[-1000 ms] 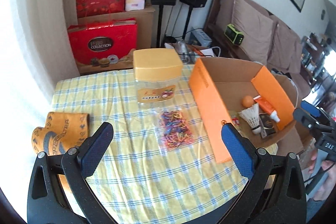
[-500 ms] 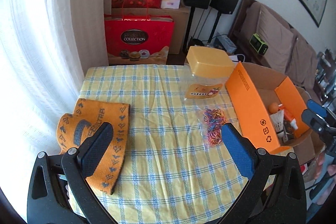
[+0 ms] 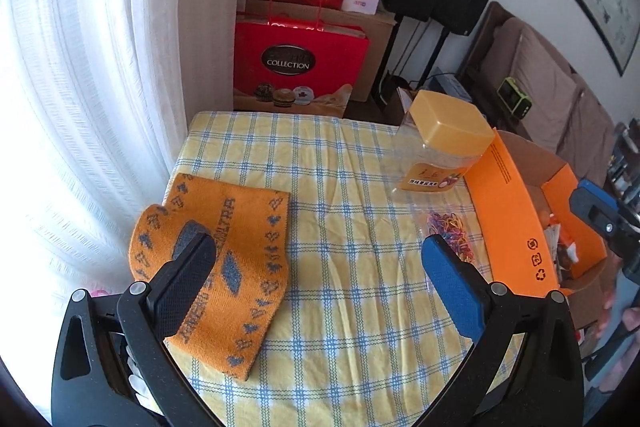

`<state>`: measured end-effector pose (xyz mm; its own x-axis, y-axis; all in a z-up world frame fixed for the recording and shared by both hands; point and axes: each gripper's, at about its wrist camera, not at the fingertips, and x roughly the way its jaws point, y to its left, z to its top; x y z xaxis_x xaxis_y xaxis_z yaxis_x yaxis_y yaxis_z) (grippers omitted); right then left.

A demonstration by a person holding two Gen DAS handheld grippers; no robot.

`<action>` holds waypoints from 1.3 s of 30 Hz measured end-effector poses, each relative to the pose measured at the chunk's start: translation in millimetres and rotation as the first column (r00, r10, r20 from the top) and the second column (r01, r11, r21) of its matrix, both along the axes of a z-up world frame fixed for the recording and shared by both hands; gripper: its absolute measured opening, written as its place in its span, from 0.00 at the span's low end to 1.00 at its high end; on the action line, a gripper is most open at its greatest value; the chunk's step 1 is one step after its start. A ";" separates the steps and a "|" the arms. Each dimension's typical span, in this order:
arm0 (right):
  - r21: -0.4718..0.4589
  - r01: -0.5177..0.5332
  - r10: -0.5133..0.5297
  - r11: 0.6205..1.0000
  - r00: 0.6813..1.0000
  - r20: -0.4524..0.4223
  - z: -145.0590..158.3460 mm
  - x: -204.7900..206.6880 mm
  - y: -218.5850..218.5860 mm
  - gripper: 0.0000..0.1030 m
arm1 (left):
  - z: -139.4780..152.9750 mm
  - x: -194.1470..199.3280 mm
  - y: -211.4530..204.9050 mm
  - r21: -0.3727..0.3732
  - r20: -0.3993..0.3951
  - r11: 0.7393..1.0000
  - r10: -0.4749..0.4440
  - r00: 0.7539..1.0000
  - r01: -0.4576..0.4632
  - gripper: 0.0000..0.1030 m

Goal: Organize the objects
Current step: 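Withdraw both grippers from the box toward the jar and rubber bands, then grasp the yellow-lidded jar with the right gripper while the left gripper grasps the rubber band bag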

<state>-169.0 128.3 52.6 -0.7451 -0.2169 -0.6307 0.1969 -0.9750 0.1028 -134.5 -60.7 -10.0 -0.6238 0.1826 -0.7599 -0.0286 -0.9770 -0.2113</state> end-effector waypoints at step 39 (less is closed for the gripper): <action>0.081 0.107 -0.109 0.991 0.993 0.032 -58.9 -134.4 -63.9 0.99 | -56.6 -42.7 25.6 0.001 0.056 0.999 -0.033 0.998 0.033 1.00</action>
